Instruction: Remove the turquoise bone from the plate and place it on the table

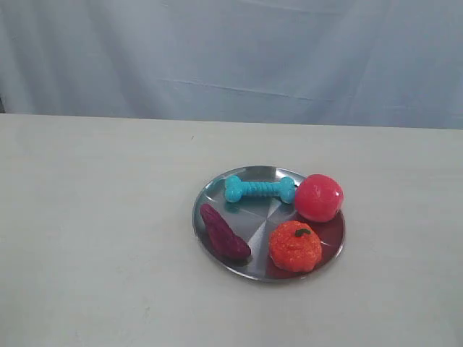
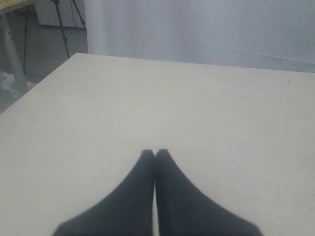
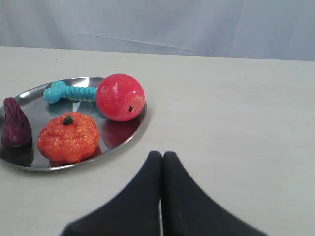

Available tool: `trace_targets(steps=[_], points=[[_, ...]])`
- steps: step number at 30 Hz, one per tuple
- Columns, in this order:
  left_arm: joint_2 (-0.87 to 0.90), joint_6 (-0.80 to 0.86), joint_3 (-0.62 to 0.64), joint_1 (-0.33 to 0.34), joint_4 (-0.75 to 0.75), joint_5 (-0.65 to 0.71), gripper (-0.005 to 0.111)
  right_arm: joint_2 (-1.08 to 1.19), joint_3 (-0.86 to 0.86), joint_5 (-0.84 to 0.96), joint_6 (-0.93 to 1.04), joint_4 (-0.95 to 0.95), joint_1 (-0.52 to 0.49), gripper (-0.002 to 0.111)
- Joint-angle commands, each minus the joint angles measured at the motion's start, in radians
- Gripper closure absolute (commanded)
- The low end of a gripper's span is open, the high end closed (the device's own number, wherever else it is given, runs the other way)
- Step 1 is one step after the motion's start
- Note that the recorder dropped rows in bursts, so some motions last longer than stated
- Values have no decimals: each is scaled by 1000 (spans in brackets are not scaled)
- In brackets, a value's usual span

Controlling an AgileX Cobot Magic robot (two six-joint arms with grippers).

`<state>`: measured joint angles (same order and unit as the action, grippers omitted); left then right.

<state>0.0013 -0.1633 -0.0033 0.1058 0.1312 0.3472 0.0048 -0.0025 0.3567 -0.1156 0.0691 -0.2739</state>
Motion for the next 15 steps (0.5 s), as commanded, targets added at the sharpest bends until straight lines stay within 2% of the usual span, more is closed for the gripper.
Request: trace_targets(steps=[1,15], points=[[-1,-1,3,-5,1,-1,107,-5,2,-11,-2,7,-7,109],[-1,-1,3,-5,1,-1,107,-5,2,-14,8,11,-7,109]])
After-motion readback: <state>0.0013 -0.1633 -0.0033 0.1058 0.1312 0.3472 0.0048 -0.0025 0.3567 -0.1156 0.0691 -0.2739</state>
